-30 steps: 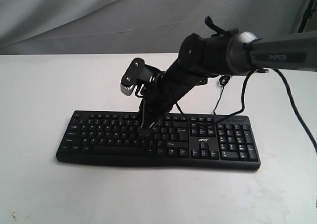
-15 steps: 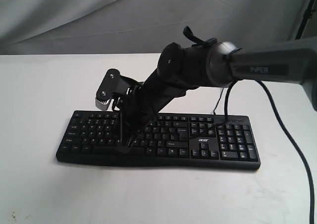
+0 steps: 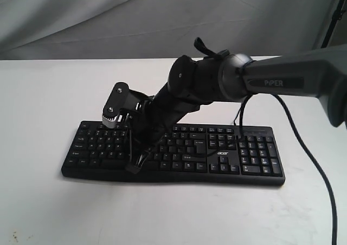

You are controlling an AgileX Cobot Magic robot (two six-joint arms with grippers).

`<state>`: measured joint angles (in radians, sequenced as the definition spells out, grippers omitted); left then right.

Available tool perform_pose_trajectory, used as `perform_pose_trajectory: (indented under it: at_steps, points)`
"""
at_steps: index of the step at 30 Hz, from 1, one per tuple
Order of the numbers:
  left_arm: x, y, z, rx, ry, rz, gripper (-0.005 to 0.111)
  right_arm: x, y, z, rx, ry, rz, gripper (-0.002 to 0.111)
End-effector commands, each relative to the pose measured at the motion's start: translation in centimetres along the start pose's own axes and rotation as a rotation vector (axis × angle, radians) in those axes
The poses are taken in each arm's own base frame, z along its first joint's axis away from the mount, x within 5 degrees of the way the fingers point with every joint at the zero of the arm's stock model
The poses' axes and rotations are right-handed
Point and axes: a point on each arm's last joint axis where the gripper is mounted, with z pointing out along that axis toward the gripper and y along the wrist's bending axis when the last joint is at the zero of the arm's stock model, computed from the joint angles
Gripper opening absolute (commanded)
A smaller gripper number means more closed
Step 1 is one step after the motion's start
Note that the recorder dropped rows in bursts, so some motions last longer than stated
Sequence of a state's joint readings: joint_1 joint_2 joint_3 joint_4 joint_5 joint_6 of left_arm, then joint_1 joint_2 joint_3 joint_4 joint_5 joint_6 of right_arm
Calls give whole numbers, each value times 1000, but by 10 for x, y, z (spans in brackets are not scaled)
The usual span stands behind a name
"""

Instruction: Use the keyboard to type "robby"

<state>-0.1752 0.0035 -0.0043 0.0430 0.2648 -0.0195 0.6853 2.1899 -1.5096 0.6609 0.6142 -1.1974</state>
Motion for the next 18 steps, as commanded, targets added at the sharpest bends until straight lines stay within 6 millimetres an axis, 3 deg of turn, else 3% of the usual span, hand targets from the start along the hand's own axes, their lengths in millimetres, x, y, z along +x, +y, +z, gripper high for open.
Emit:
perform_pose_trajectory:
  at_steps: [1,18]
  points:
    - [1,0,0,4,-5,3,0,-1,0,1,6,-6,-5,0]
    - [1,0,0,4,-5,3,0,-2,-3,1,32,-20,-6,0]
